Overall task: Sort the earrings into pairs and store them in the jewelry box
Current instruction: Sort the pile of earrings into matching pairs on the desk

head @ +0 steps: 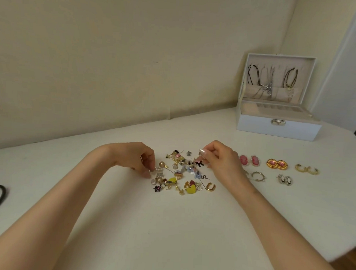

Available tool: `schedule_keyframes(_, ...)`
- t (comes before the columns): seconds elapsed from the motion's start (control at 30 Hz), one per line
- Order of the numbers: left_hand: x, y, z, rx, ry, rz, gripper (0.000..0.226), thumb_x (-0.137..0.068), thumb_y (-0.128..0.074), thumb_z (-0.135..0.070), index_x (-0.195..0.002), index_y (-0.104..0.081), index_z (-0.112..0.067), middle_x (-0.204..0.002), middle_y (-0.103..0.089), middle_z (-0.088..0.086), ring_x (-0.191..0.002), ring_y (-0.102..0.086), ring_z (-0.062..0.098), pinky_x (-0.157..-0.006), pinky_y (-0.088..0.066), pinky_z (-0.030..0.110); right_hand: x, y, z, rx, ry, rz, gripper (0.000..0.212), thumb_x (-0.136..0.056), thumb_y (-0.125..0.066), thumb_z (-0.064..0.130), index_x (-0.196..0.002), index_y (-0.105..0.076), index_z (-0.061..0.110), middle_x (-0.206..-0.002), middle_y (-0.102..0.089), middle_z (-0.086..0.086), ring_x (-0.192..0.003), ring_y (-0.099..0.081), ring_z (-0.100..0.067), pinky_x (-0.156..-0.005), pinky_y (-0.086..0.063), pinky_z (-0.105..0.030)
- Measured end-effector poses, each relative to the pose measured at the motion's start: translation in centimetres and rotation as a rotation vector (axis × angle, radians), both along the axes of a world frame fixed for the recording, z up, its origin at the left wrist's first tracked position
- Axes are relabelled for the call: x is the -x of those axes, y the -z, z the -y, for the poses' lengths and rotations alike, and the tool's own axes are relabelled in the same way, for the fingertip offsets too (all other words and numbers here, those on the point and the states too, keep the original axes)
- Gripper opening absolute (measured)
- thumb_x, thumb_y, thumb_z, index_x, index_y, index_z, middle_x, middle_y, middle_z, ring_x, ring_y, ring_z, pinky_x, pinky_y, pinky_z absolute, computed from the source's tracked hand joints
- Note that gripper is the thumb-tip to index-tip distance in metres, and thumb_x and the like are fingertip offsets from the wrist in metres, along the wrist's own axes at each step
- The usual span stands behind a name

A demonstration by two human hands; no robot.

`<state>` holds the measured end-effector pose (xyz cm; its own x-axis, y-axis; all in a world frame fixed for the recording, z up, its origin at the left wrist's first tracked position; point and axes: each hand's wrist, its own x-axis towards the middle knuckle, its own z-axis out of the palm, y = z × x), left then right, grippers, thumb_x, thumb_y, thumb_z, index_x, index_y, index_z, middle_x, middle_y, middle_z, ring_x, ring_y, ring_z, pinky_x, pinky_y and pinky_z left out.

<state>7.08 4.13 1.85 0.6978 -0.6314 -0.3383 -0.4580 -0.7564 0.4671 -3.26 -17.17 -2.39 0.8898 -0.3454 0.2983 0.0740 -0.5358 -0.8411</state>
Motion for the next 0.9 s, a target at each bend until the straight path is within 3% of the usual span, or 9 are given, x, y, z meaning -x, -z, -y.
schedule_keyframes(0.13,0.0,-0.2,-0.1,0.026,0.001,-0.016,0.014,-0.079,-0.069,-0.007,-0.084,-0.065,-0.019,-0.076,-0.058,-0.004,-0.067,-0.049,0.01,-0.061,-0.041,0.01,-0.1,0.1,0.0,-0.007,-0.028,-0.039,0.013,-0.096,-0.049,0.018,-0.087,-0.056,0.012,-0.086,-0.07,0.003,-0.079,-0.061,-0.001,-0.07,-0.046,-0.017)
schedule_keyframes(0.3,0.0,-0.3,-0.2,0.062,-0.011,-0.031,0.008,-0.084,-0.065,-0.012,-0.091,-0.067,-0.016,-0.084,-0.063,0.0,-0.075,-0.053,0.014,-0.071,-0.044,0.022,0.1,-0.1,-0.4,-0.024,-0.087,-0.087,0.013,-0.097,-0.046,0.016,-0.088,-0.055,0.012,-0.088,-0.071,0.001,-0.081,-0.064,-0.005,-0.074,-0.05,-0.02)
schedule_keyframes(0.4,0.3,-0.5,0.7,0.061,-0.012,0.243,0.002,-0.087,-0.062,-0.021,-0.089,-0.061,-0.02,-0.093,-0.063,-0.002,-0.087,-0.058,0.015,-0.083,-0.048,0.03,0.2,-0.2,-0.6,-0.076,-0.097,-0.09,0.013,-0.096,-0.047,0.015,-0.088,-0.056,0.011,-0.086,-0.071,0.0,-0.082,-0.067,-0.011,-0.083,-0.054,-0.03)
schedule_keyframes(0.5,1.8,-0.4,2.9,0.257,0.061,0.47,0.002,-0.087,-0.06,-0.021,-0.087,-0.058,-0.02,-0.094,-0.062,-0.001,-0.089,-0.057,0.016,-0.082,-0.048,0.033,0.3,-0.4,-0.7,-0.082,-0.108,-0.106,0.014,-0.096,-0.047,0.015,-0.085,-0.055,0.012,-0.087,-0.072,0.0,-0.08,-0.068,-0.014,-0.085,-0.054,-0.035)
schedule_keyframes(0.57,2.7,0.6,4.6,0.306,0.147,0.503,0.006,-0.088,-0.058,-0.023,-0.094,-0.059,-0.022,-0.099,-0.058,-0.002,-0.092,-0.053,0.013,-0.081,-0.047,0.029,0.4,-0.4,-0.7,-0.077,-0.091,-0.091,0.014,-0.096,-0.048,0.017,-0.084,-0.055,0.012,-0.086,-0.071,0.0,-0.077,-0.067,-0.01,-0.082,-0.054,-0.032)
schedule_keyframes(0.67,3.0,2.4,5.8,0.227,0.187,0.523,0.024,-0.089,-0.057,-0.032,-0.111,-0.058,-0.024,-0.108,-0.052,-0.003,-0.101,-0.046,0.013,-0.086,-0.042,0.029,0.4,-0.5,-0.5,-0.057,-0.034,-0.052,0.013,-0.095,-0.05,0.019,-0.086,-0.056,0.012,-0.084,-0.071,0.0,-0.074,-0.067,-0.009,-0.078,-0.053,-0.028)
schedule_keyframes(0.9,2.7,2.7,5.4,0.199,0.133,0.524,0.016,-0.092,-0.052,-0.024,-0.104,-0.062,-0.021,-0.106,-0.051,-0.003,-0.096,-0.049,0.013,-0.08,-0.041,0.024,0.3,-0.6,-0.1,-0.043,0.05,0.003,0.009,-0.088,-0.061,0.013,-0.08,-0.059,0.016,-0.078,-0.069,-0.002,-0.068,-0.064,-0.008,-0.072,-0.052,-0.025)
